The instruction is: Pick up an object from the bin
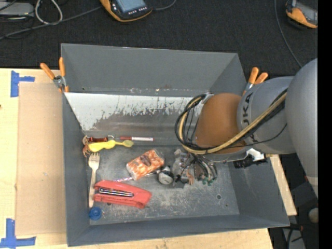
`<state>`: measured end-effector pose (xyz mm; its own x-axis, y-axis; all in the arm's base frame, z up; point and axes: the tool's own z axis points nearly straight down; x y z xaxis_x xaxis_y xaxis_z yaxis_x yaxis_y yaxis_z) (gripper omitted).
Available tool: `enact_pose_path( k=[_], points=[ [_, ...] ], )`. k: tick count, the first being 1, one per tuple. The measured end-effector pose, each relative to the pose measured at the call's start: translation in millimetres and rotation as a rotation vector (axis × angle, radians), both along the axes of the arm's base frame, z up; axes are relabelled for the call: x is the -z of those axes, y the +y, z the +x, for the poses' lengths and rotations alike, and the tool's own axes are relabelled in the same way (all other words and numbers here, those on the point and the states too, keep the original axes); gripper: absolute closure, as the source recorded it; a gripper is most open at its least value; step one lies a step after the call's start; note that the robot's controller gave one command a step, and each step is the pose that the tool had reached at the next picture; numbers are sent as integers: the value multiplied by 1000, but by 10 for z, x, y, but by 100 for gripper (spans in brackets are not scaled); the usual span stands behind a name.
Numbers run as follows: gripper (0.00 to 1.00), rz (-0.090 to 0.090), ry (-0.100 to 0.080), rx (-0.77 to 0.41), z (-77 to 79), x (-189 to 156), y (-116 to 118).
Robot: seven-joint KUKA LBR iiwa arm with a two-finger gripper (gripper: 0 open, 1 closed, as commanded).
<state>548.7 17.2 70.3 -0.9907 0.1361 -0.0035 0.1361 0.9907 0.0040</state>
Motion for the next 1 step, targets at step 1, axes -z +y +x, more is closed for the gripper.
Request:
enact_pose_path(
  k=[1],
  points=[
    [100, 0, 0, 0, 0, 0, 0]
  ],
)
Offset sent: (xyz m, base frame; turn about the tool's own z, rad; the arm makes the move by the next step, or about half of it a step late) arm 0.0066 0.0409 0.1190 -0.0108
